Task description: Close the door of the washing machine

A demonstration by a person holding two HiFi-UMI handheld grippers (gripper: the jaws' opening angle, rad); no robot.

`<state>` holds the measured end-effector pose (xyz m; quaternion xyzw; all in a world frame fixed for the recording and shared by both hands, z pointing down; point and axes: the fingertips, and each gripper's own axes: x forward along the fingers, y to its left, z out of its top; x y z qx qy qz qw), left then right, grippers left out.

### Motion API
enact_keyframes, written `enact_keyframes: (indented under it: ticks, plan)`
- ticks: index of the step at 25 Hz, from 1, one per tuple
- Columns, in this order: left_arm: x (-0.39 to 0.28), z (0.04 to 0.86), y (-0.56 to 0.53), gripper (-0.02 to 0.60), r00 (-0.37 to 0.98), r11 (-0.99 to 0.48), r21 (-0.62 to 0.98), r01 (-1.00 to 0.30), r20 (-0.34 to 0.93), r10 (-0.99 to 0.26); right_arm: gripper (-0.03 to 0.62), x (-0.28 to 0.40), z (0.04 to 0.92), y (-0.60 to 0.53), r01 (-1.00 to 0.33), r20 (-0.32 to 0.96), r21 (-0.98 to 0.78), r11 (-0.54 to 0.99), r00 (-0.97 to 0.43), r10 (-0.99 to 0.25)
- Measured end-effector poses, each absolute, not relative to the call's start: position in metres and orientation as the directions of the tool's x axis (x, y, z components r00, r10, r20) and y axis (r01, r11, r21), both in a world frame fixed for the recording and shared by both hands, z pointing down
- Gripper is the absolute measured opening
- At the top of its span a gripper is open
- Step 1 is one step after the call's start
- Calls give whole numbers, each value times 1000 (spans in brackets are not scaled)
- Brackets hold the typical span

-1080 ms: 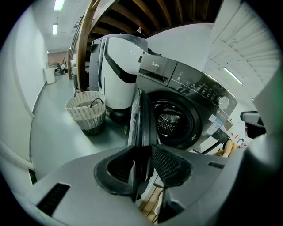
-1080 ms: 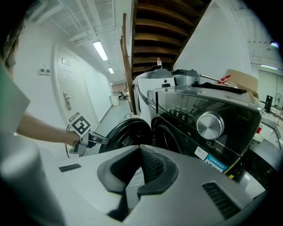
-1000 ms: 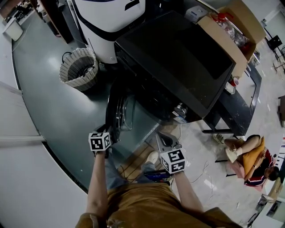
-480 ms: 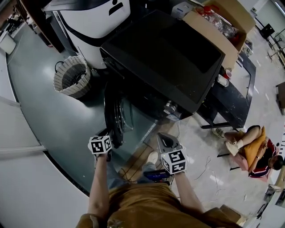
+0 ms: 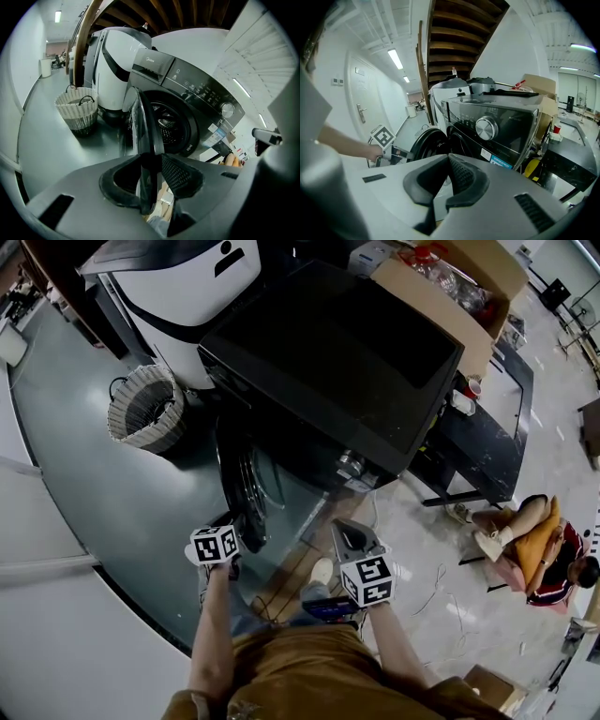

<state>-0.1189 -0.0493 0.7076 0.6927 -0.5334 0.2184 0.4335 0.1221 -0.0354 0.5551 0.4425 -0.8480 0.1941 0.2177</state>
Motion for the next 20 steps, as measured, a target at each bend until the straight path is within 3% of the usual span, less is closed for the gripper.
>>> enact_keyframes:
  ticks: [20]
  plan:
    - [-81,709,-61,173,371,-62,403,-913,759,-535,12,130,553,-34,-839,530,-140,525,-511,-676]
